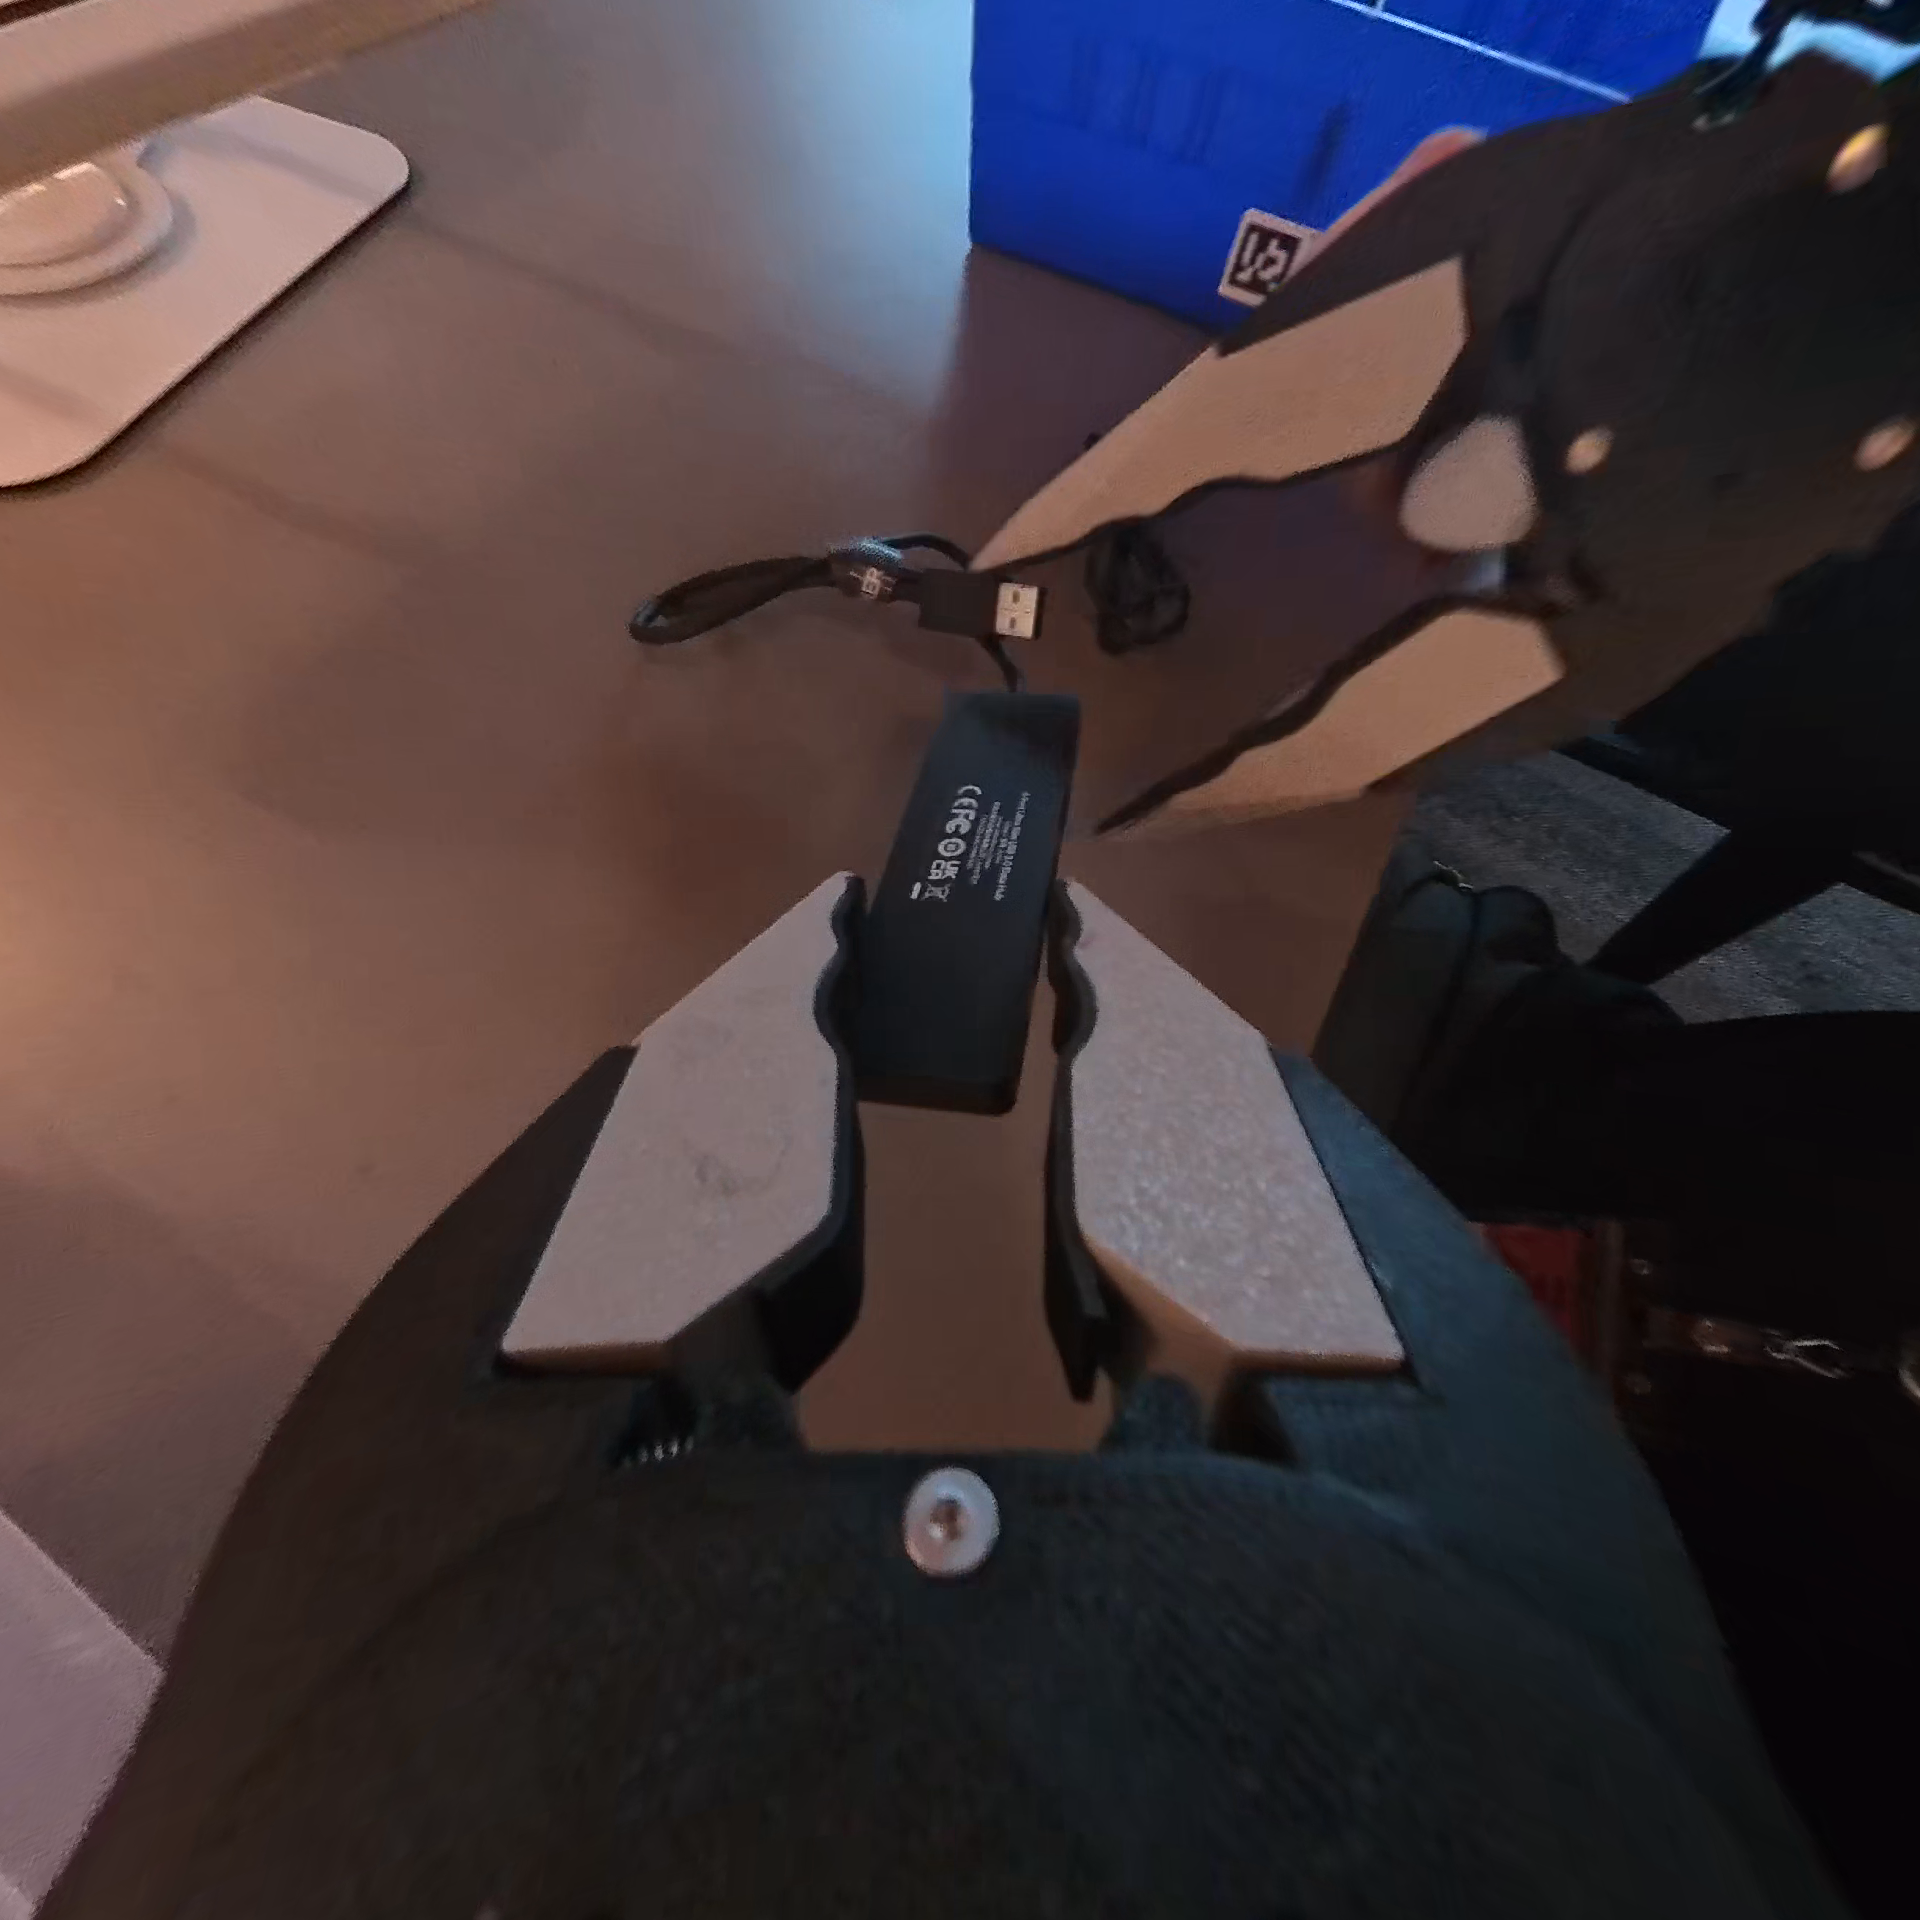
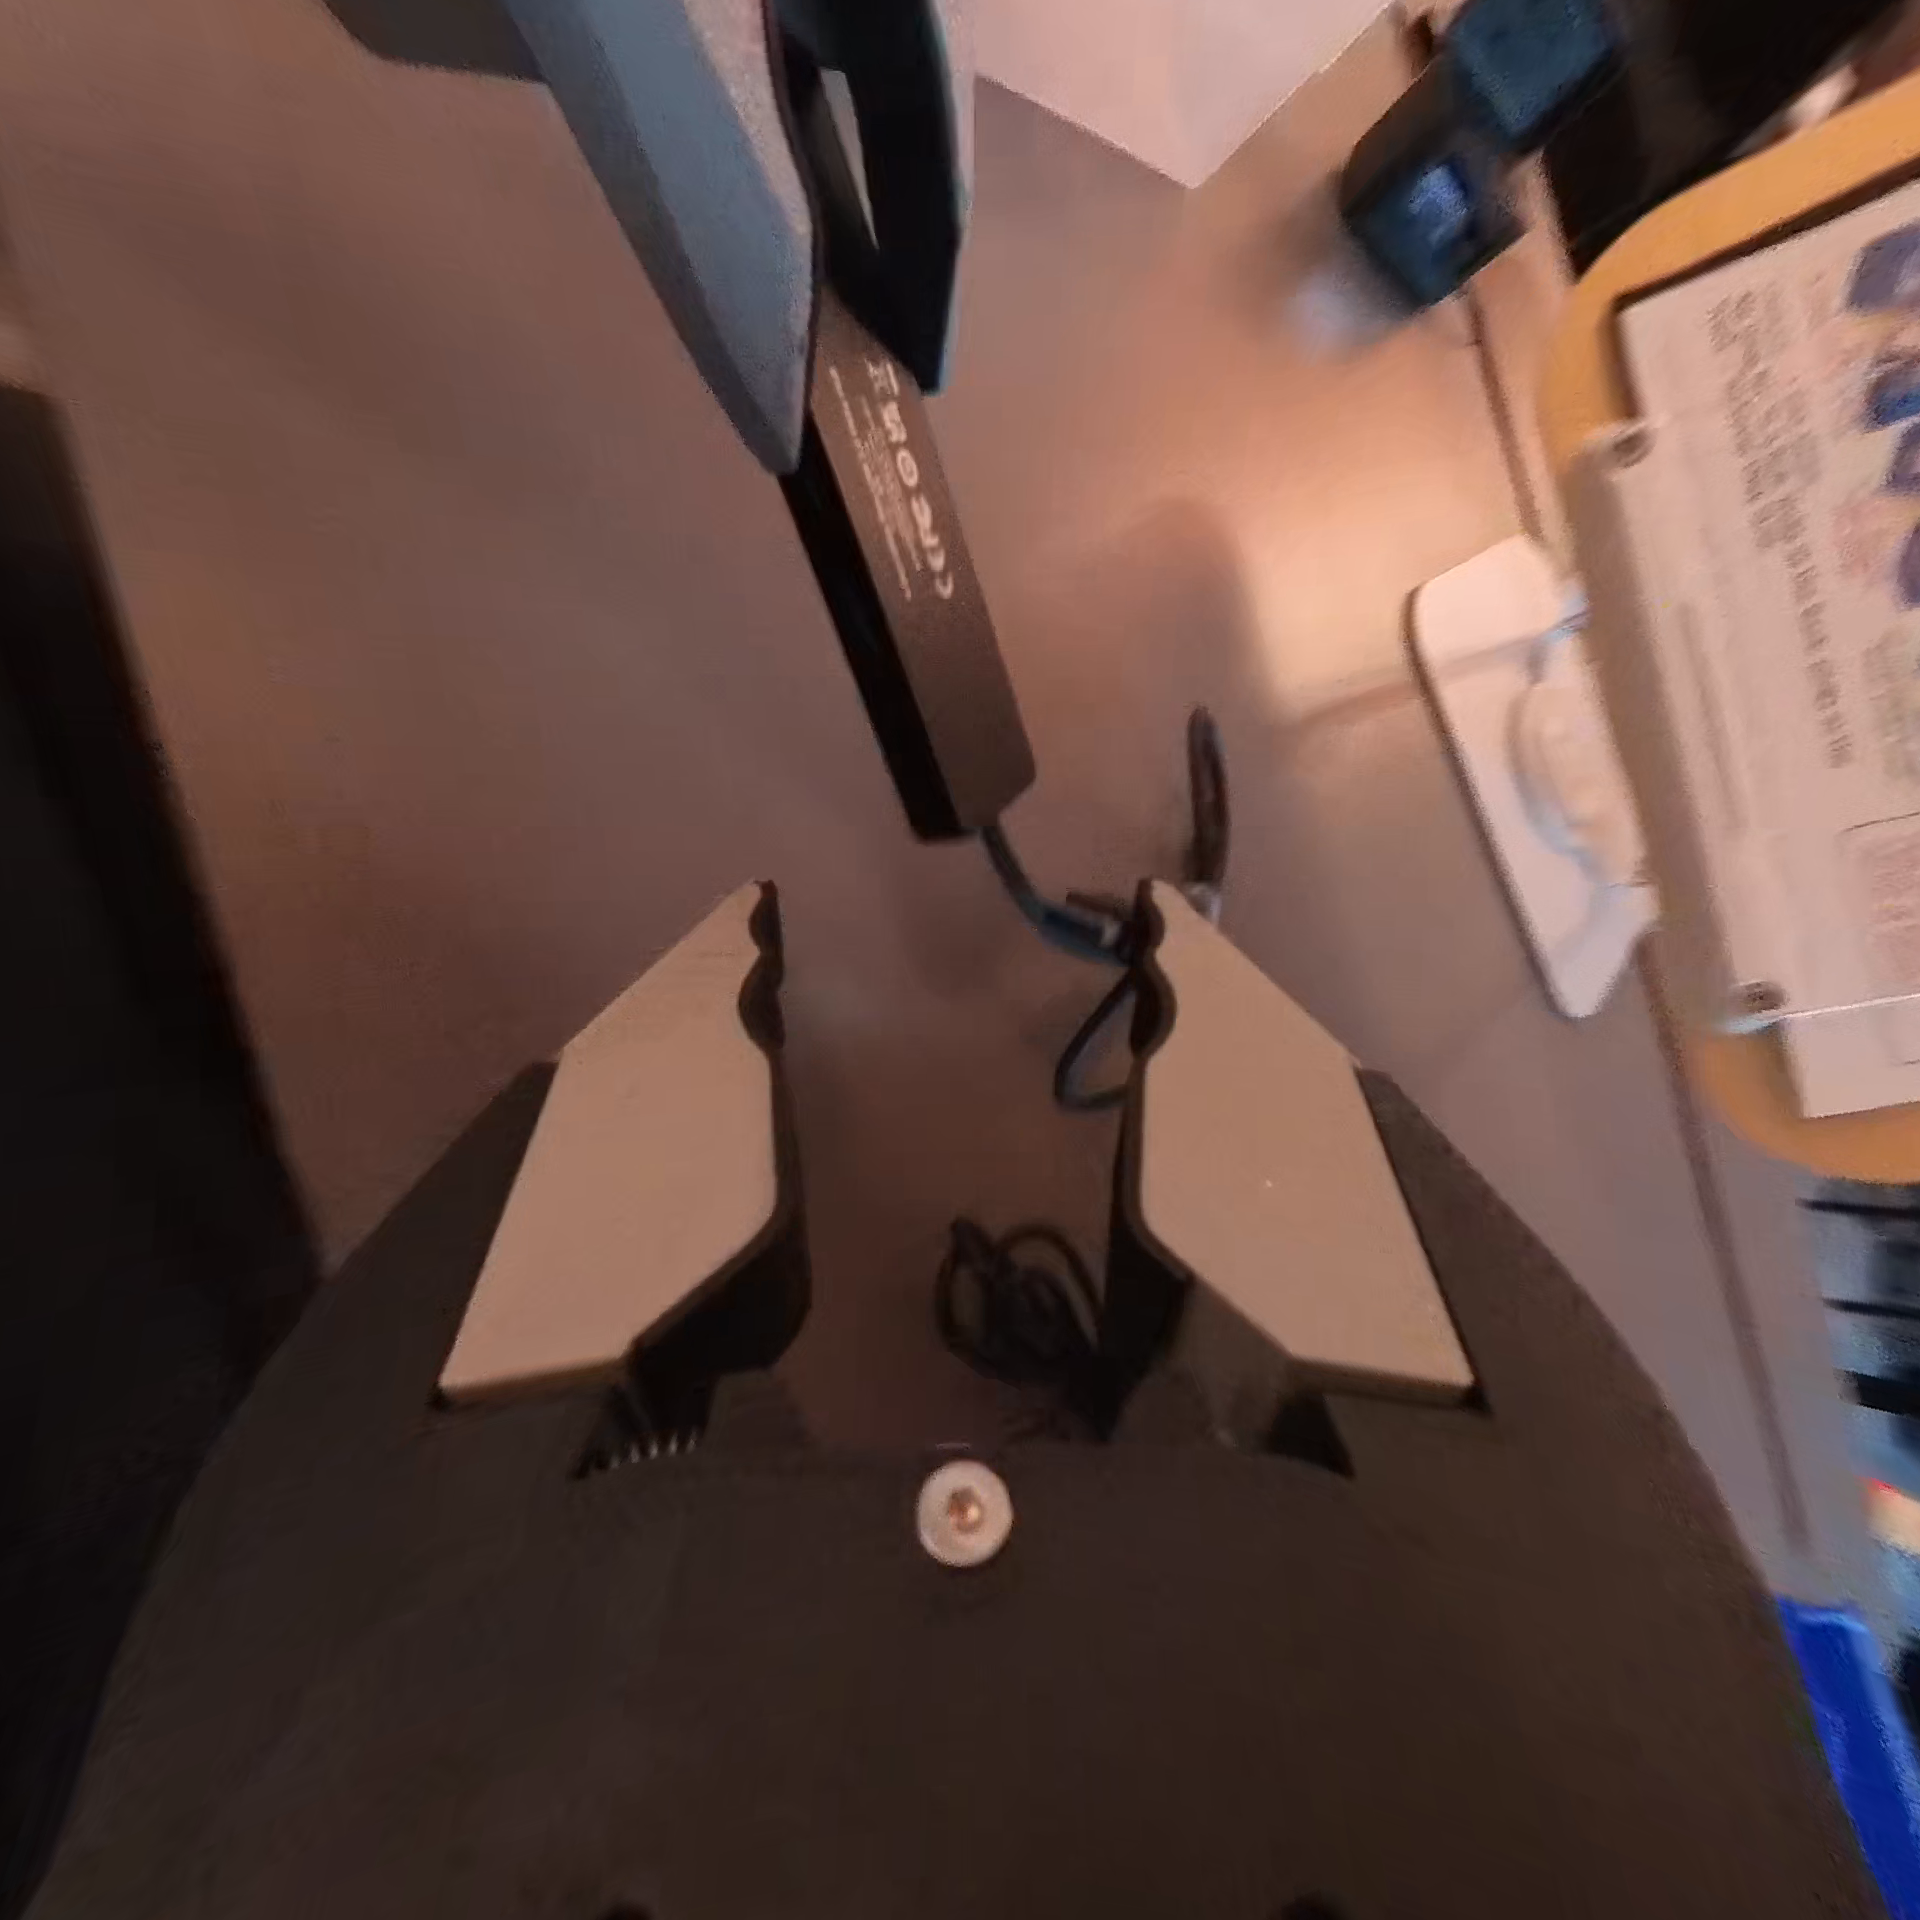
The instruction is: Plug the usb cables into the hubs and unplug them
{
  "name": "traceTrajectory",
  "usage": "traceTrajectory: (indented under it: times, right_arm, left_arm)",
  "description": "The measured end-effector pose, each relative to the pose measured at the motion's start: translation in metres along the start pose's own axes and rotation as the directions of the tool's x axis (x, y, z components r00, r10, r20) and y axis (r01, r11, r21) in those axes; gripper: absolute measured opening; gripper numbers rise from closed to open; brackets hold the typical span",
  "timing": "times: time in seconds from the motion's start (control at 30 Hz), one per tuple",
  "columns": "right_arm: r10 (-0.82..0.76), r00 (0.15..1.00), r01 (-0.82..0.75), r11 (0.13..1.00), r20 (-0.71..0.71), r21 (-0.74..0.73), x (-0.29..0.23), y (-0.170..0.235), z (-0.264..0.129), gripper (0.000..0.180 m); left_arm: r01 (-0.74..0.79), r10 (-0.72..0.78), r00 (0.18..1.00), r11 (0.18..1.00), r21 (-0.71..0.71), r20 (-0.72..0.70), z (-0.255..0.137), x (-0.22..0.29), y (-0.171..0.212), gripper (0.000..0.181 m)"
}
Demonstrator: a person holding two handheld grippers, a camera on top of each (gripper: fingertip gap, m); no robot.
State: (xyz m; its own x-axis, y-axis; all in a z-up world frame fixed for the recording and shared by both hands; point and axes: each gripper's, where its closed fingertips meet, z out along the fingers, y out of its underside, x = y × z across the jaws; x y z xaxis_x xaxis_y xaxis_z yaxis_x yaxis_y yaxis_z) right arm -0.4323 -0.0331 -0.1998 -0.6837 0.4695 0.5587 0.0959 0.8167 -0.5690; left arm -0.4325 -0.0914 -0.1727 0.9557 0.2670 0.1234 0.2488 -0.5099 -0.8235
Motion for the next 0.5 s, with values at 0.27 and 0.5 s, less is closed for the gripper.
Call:
traceTrajectory:
  times: [0.27, 0.5]
  right_arm:
    - [-0.182, 0.968, 0.207, 0.968, -0.174, 0.141, -0.001, -0.031, -0.004, 0.013]
    - [-0.215, 0.968, 0.241, 0.940, -0.128, 0.241, 0.007, -0.029, -0.022, 0.007]
  left_arm:
    - [-0.053, 0.057, 0.995, 0.997, 0.052, -0.081, -0.003, 0.023, -0.013, 0.032]
    - [-0.317, 0.317, 0.948, 0.947, -0.055, -0.001, -0.008, 0.027, 0.001, 0.040]
